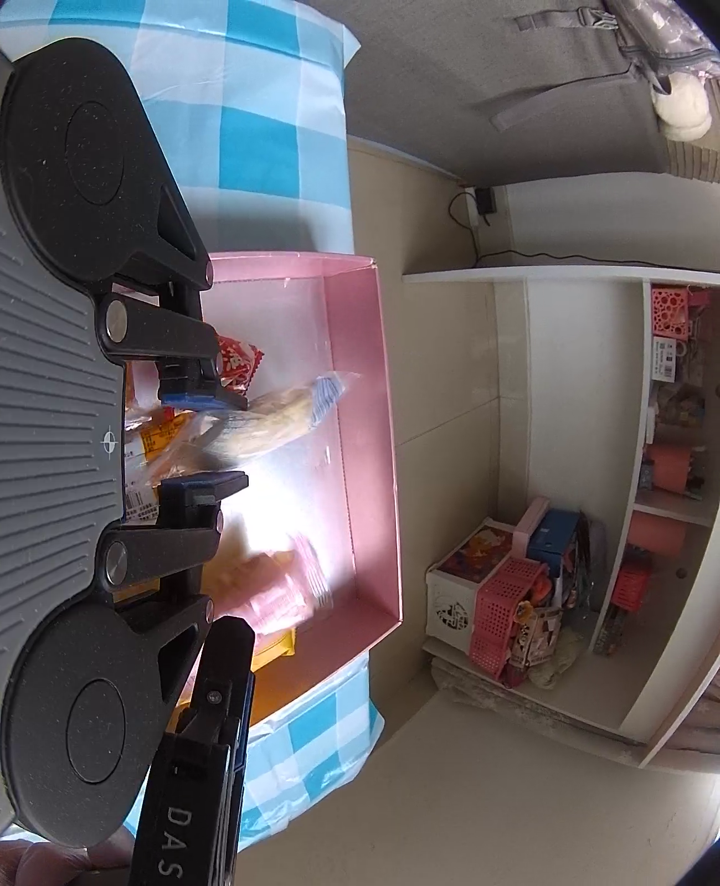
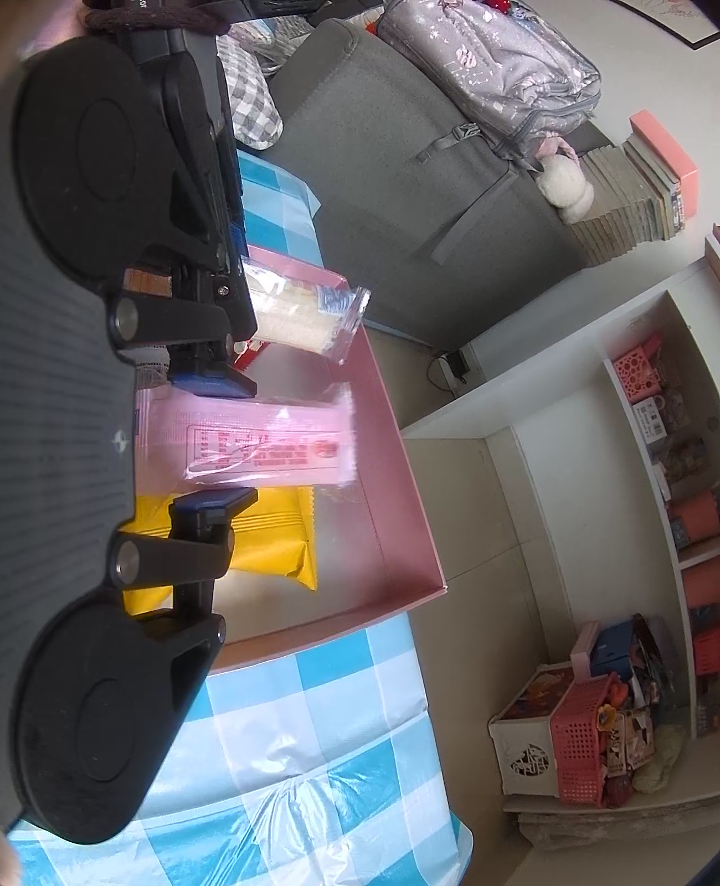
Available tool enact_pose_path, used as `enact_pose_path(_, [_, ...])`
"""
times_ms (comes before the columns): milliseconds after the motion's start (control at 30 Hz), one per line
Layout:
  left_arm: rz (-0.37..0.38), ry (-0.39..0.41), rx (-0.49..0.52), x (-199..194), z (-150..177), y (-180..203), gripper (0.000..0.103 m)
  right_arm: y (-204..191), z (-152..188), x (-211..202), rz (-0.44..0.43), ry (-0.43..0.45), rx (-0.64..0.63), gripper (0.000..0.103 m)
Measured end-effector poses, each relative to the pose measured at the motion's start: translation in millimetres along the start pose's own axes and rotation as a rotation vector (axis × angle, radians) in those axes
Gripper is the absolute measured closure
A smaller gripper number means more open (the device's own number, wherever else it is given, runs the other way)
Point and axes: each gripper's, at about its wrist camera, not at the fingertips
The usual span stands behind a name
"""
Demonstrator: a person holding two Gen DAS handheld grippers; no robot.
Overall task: Organize snacks
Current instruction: 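Withdraw both open tools from the box back over the snack pile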
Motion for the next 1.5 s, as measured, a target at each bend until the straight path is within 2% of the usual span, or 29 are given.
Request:
enact_pose_path(33, [0.003,0.000,0.000,-0.1,0.6,-0.2,0.076,0.3,0.3,-1.8,-0.003,0.005,0.006,0.054])
enact_pose_path(100, [0.005,-0.002,-0.003,-2.3,2.1,-1.5,0.064,0.3,0.9,-5.4,-0.005,0.012,0.013,0.043])
enact_pose_path(167, [0.004,0.003,-0.001,-5.3,3.5,-1.2,0.045,-1.1,1.3,-8.6,0.001,0.011,0.010,0.042])
enact_pose_path(467, [-0.005,0.007,0.042,-32.9,12.3,7.4,0.026,-4.2,4.9,-30.1,0.040,0.016,-0.031,0.024])
enact_pose_path(667, [-0.011,0.013,0.053,-59.4,25.1,11.7,0.018,-5.0,9.5,-51.6,0.071,0.012,-0.060,0.017])
enact_pose_path(900, [-0.040,-0.008,0.083,-83.7,47.7,17.0,0.017,-7.5,21.1,-70.9,0.083,0.005,-0.087,0.010])
enact_pose_path(1167, [-0.047,-0.013,0.087,-111.7,71.5,20.5,0.014,-11.5,35.2,-84.7,0.087,-0.005,-0.109,0.007])
enact_pose_path(1333, [-0.061,-0.003,0.081,-125.6,84.3,23.9,0.009,-17.2,42.1,-90.4,0.087,-0.001,-0.141,0.004])
enact_pose_path(1500, [-0.060,-0.006,0.032,-133.6,96.3,20.0,0.006,-19.5,49.0,-94.6,0.098,0.014,-0.165,0.001])
Point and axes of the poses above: each gripper's, at about its wrist camera, not at the fingertips, and x roughly the way its jaws point, y to its right, z to its underside, and after that the axes turned 3 degrees about -y, right-handed
